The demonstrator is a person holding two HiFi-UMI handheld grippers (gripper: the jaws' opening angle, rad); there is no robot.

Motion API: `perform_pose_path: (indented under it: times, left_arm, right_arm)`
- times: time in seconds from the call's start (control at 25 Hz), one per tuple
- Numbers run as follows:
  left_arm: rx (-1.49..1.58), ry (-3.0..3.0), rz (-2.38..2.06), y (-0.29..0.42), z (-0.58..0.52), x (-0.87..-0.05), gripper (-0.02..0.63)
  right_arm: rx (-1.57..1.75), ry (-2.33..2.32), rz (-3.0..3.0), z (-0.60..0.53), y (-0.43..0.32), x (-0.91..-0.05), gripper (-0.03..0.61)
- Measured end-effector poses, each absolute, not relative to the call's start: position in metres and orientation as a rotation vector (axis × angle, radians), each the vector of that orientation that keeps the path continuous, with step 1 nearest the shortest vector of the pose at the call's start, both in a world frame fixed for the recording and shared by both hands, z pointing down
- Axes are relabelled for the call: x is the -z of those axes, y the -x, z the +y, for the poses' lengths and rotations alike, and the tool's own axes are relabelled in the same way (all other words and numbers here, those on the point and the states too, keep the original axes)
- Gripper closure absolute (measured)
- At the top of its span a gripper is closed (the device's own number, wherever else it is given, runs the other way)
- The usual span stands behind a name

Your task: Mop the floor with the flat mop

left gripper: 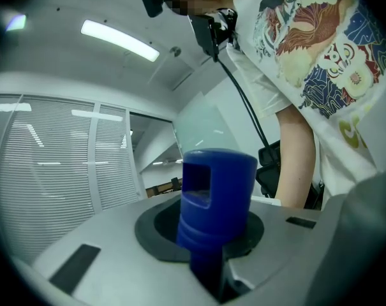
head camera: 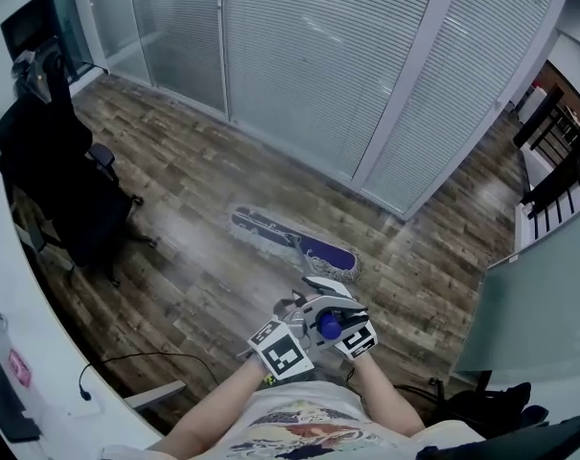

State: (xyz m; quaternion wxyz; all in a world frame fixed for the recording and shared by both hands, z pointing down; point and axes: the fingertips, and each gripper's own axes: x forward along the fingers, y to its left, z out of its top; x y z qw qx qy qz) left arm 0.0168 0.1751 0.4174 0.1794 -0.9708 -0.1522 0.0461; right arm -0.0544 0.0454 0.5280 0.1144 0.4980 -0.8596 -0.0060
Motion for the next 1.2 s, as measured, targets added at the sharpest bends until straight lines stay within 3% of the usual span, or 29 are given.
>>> perform_pose_path:
  times: [0.64,1.2]
  left_arm:
    - [-0.205,2.755,-0.37,-0.034,0.123,-0.411,0.578]
    - [-0.151,2.747,-0.385,-0.133,-0.023,-0.422,0.578]
  right_arm:
    - [0.088,-1.525,-2.583,-0.004,0.034,-0.523,0.454]
    - [0.088,-1.546,-2.609,-0.153,-0.065,-0.529,0.443]
